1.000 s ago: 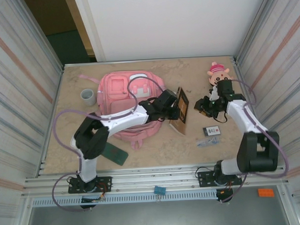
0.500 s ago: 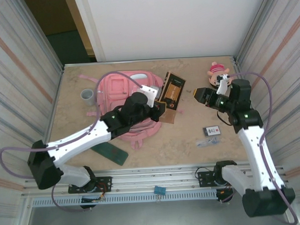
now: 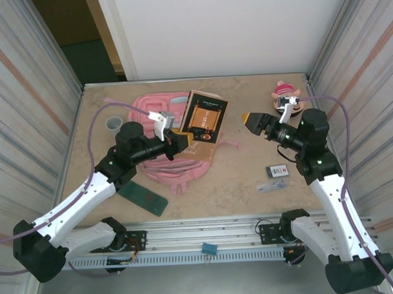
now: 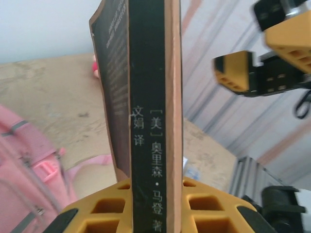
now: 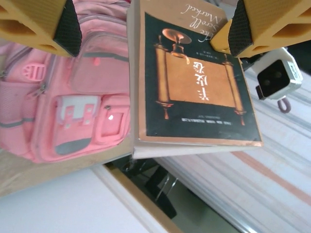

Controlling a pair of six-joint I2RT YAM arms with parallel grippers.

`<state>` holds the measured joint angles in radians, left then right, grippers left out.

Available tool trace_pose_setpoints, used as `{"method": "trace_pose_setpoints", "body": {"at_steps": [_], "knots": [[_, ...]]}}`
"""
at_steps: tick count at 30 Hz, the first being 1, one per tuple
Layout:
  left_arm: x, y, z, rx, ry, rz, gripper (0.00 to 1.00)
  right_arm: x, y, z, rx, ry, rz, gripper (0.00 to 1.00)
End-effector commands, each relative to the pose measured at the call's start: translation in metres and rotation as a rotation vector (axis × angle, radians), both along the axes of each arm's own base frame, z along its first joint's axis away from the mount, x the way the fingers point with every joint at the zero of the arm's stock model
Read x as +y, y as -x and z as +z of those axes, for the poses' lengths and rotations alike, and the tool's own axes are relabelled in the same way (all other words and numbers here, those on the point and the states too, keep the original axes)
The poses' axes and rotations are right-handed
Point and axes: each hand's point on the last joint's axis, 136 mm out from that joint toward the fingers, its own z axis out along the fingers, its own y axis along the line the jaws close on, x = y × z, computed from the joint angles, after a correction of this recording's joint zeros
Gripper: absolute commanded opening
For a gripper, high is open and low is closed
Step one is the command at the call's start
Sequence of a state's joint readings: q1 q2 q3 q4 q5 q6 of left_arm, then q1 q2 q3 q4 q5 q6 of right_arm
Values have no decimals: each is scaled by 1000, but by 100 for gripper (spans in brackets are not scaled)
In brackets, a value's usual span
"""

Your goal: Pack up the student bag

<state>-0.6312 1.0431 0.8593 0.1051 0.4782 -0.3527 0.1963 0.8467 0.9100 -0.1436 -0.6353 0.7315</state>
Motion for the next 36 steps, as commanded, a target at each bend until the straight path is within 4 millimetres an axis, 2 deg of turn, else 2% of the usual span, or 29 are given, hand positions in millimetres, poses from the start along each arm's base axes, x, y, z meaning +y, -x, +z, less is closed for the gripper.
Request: {"method": "trace_pose_setpoints", "body": {"at_steps": [1,3,6,12,15,18,22,27,33,36], "knots": [[-5,28,58,-121,172,-195,0,27,12,12,-89,-30,139,83],[-2,23,65,-91,217,-209,0,42,22,13,-160,-16,196,89],[1,16,78,-55,290,-192,0,52,27,10,-192,-9,202,99],[-7,13,104,-26,377,-236,0,74,37,8,-232,-36,279,99],[-9,16,114,-38,403,-258,0,82,29,-3,-165,-1,272,99],[-14,25,122,-72,396,-292,0,84,23,-6,-145,-5,265,99],[-23,35,128,-93,387,-339,0,91,30,2,-152,-40,335,99],[-23,30,132,-106,412,-315,0,93,45,9,-166,-50,404,99],[-25,18,121,-78,375,-263,0,87,76,33,-285,-85,486,99],[-25,13,117,-72,354,-228,0,84,91,53,-374,-116,521,98]]}}
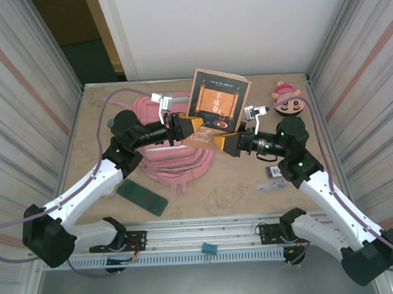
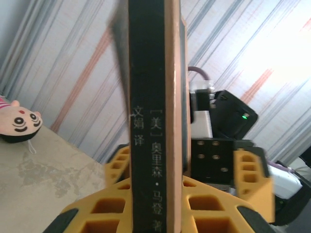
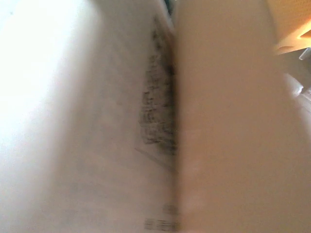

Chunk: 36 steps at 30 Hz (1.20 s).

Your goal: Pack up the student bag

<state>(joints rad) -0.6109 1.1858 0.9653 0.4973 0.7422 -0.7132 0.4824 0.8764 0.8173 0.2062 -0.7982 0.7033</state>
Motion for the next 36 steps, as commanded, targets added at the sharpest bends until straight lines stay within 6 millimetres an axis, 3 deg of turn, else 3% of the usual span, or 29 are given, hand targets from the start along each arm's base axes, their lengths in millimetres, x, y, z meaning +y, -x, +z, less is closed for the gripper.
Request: {"method": "trace_pose_setpoints", "body": {"at_steps": [1,5,11,13,14,15,16,19,21,24,30,36], "knots": [[5,3,35,-117,49,39,0,-4,24,38,-150,-79,69,95],[5,-1,34,-112,46,55,0,-9,13,52,-187,-79,-16,80],[4,0,28,-107,15,44,0,-11,-11,46,-137,-11,-113,50],[5,0,19,-98,-38,58,1,-16,-18,45,-137,0,-146,29],[7,0,13,-98,-70,68,5,-20,-22,42,-133,18,-171,16],[9,-1,6,-94,-115,87,16,-27,-27,37,-132,53,-206,7],[14,-2,-4,-103,-169,115,31,-35,-30,32,-142,99,-237,4],[35,-3,-24,-148,-326,224,69,-52,-30,8,-247,296,-293,1],[50,0,-37,-203,-442,269,81,-59,-27,-14,-333,458,-293,1],[62,14,-51,-342,-584,236,84,-64,-15,-46,-440,683,-192,0],[60,45,-82,-632,-730,28,85,-63,7,-93,-594,1000,72,0],[48,46,-102,-648,-773,-52,89,-49,18,-109,-713,1103,224,0]]}}
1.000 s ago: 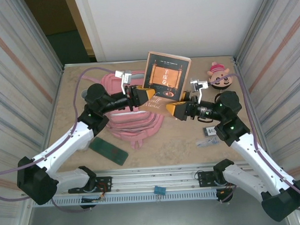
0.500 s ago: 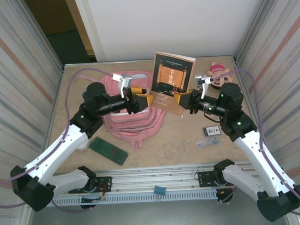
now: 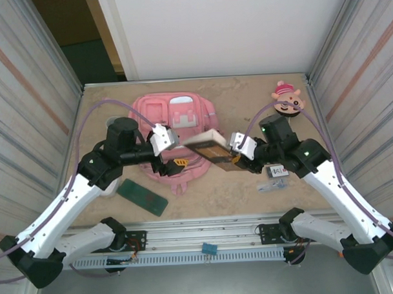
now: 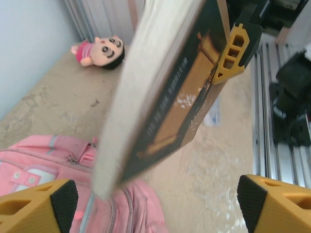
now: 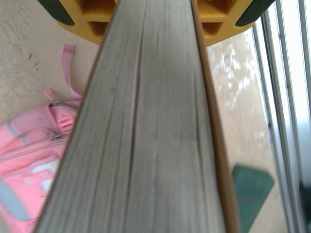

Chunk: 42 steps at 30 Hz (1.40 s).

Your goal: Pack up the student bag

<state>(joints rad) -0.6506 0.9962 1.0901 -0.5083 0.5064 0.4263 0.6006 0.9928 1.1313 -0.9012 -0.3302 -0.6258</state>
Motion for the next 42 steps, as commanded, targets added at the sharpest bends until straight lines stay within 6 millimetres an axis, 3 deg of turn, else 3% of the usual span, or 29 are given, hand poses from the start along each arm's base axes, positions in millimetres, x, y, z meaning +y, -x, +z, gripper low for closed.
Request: {"method": "trace_pose_setpoints", "body": {"at_steps": [1,5,8,12,13,15,19,21,26,31,35,37,41,42], "knots": [[-8,7,-16,-40,-71,-90,90,4,3,8,-120,87,138,0],[-27,13,-30,-10,-67,-151,88,18,6,10,-119,83,205,0],[-38,16,-33,6,-41,-188,75,24,6,11,-107,78,230,1],[-43,21,-27,7,15,-230,27,30,3,20,-114,31,223,7],[-42,20,-26,12,28,-224,14,29,1,23,-116,11,205,13],[-37,17,-19,44,109,-221,1,24,-6,33,-117,-77,136,49],[-25,14,3,110,291,-231,0,8,-17,53,-37,-367,-38,87],[-21,13,13,108,354,-233,0,-5,-26,63,17,-535,-154,92],[-17,12,31,109,424,-254,0,-24,-28,74,71,-819,-262,98],[-21,13,52,134,498,-306,0,-32,-38,68,105,-952,-365,100],[-23,10,58,141,533,-313,0,-22,-27,73,171,-1023,-271,95],[-24,5,56,148,529,-291,2,-14,-15,78,220,-1033,-180,81],[-27,0,48,176,511,-275,3,-9,-13,87,240,-1046,-158,50],[-27,-2,45,180,507,-266,5,-9,-12,91,227,-1049,-153,33]]}}
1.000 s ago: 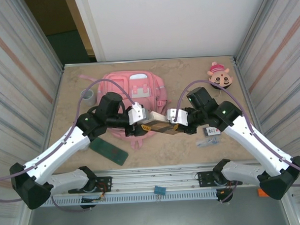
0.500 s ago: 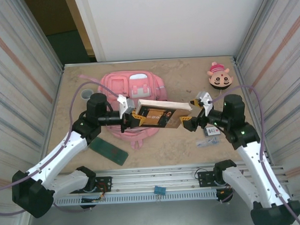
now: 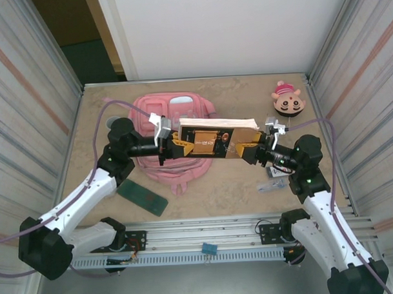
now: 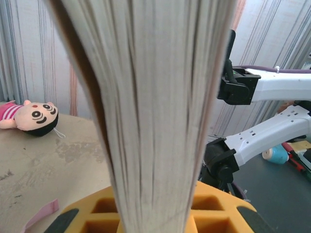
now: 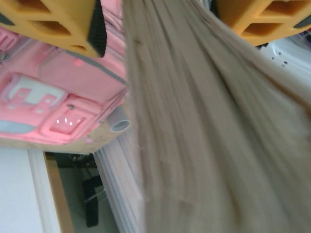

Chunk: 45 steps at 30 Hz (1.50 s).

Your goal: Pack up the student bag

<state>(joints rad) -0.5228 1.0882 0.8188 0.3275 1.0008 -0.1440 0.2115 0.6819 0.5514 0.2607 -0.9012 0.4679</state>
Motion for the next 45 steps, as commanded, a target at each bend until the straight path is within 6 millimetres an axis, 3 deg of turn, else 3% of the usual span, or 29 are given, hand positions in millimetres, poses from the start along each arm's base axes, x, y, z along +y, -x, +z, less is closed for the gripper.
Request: {"method": "trace_pose_setpoints", "body": {"at_steps": [1,2,4,6,9,14,19,23,29,38,42,45], "knots": [[1,-2,16,-56,33,5,10,3,11,29,-65,-52,43,7],[2,-10,10,-50,11,53,20,1,7,30,-70,-52,19,0],[10,-36,-16,-37,-98,219,53,-15,-11,26,-32,-51,-119,0],[22,-52,-42,-74,-227,337,68,-37,-30,14,38,-50,-285,0],[43,-62,-76,-182,-442,421,79,-67,-47,-8,188,-68,-490,0],[69,-70,-142,-295,-773,397,84,-113,-56,-50,493,-86,-807,0],[74,-87,-185,-293,-917,370,85,-109,-56,-58,556,-46,-788,0],[74,-103,-202,-289,-977,368,86,-103,-56,-57,551,-44,-755,0],[77,-113,-232,-263,-1077,324,86,-94,-51,-61,557,-14,-712,0],[70,-135,-226,-296,-1024,405,88,-84,-49,-66,571,18,-673,0],[79,-150,-240,-318,-1112,431,88,-81,-50,-66,568,27,-666,0],[81,-148,-256,-324,-1169,376,86,-79,-51,-67,577,39,-662,0]]}}
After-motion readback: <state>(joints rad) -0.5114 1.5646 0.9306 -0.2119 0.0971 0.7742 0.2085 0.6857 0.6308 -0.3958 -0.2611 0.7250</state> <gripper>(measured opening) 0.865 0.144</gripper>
